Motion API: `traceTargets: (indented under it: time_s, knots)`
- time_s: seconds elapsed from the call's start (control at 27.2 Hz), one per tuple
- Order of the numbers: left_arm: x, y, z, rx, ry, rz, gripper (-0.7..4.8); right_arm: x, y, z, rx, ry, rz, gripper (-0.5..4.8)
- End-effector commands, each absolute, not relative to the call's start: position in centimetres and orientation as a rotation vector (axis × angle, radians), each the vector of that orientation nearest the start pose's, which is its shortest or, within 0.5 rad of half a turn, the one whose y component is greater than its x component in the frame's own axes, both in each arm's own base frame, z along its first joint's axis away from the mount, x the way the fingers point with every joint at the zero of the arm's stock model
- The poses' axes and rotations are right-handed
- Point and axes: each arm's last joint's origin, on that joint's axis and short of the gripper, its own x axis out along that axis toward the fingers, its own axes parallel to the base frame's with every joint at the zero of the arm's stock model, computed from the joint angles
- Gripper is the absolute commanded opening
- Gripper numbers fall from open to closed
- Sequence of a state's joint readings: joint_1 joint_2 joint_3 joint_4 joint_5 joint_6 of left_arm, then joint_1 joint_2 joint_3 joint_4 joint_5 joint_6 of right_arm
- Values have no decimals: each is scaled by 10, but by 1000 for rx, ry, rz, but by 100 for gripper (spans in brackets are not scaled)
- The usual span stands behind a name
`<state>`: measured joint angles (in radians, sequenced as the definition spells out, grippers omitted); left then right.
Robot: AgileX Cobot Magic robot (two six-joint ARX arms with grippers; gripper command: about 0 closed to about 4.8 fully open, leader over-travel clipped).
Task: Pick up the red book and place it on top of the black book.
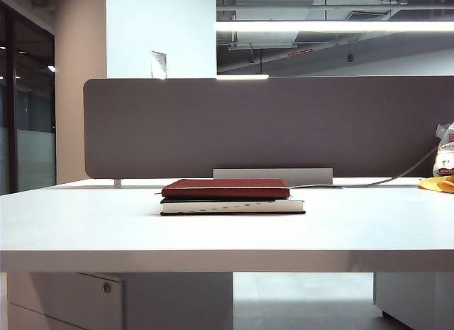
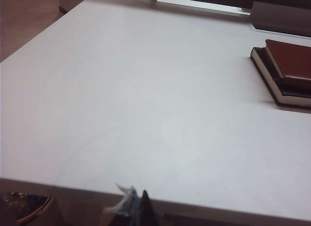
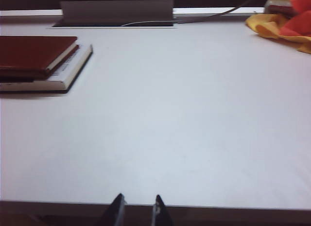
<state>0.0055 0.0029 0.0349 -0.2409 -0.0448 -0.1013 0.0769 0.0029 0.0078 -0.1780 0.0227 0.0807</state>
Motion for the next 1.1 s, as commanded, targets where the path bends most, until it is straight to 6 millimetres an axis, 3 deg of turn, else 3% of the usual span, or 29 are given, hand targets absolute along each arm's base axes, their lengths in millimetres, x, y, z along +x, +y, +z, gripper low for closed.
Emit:
traceTargets:
  time_s: [0.04,1.1]
  knots:
    - [93,2,150,-92,228,60,-5,96,5,148,71,171,29,81]
    - [93,2,150,-92,228,60,-5,96,1,148,41,172,-11,82]
